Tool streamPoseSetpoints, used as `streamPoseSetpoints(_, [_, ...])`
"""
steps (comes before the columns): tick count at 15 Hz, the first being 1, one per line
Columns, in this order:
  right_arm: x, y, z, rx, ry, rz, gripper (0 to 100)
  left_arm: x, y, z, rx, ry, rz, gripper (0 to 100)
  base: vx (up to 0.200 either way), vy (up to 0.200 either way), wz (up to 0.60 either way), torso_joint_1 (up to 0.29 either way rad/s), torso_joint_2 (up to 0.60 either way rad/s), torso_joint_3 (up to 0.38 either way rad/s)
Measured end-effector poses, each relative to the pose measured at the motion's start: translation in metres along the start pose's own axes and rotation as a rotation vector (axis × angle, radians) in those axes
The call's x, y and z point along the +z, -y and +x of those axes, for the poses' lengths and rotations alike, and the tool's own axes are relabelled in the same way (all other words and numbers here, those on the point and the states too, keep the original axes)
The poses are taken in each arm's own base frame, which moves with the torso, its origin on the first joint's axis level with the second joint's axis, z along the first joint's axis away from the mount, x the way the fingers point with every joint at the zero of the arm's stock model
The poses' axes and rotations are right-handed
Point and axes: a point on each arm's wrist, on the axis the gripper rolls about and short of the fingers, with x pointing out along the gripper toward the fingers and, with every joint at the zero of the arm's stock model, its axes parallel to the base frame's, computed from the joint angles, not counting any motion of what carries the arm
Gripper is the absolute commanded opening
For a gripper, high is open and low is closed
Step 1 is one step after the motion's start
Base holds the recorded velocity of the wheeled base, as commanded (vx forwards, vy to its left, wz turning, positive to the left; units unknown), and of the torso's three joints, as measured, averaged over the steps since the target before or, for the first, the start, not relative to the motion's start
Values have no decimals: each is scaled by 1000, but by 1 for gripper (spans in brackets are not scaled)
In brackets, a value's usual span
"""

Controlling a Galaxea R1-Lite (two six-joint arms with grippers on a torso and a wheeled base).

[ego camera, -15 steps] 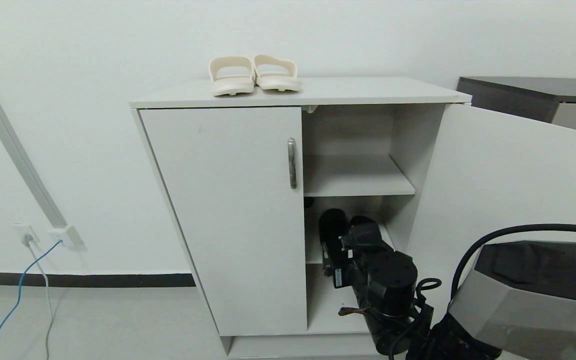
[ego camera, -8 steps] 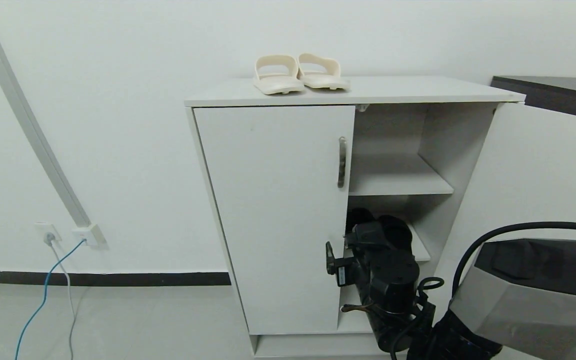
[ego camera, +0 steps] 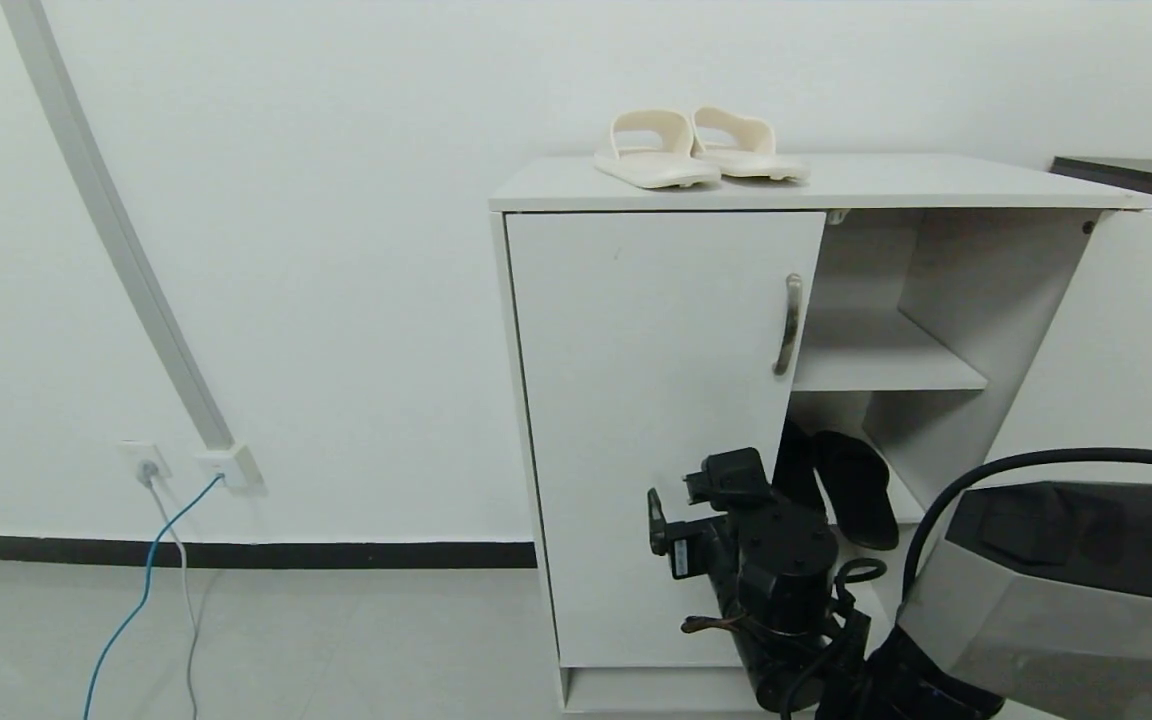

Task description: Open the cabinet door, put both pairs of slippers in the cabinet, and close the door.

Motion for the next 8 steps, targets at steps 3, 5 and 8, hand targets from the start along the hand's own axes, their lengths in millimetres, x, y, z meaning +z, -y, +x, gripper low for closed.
streamPoseSetpoints(3, [2,4,3,-15,17,16,100,0,0,0,1,0,0,0,0,0,0,0,0,0])
streamPoseSetpoints(5, [3,7,4,-19,31,25,100,0,0,0,2,0,1,0,0,0,0,0,0,0])
streamPoseSetpoints(8, [2,9,1,16,7,9,100,0,0,0,4,0,1,0,0,0,0,0,0,0])
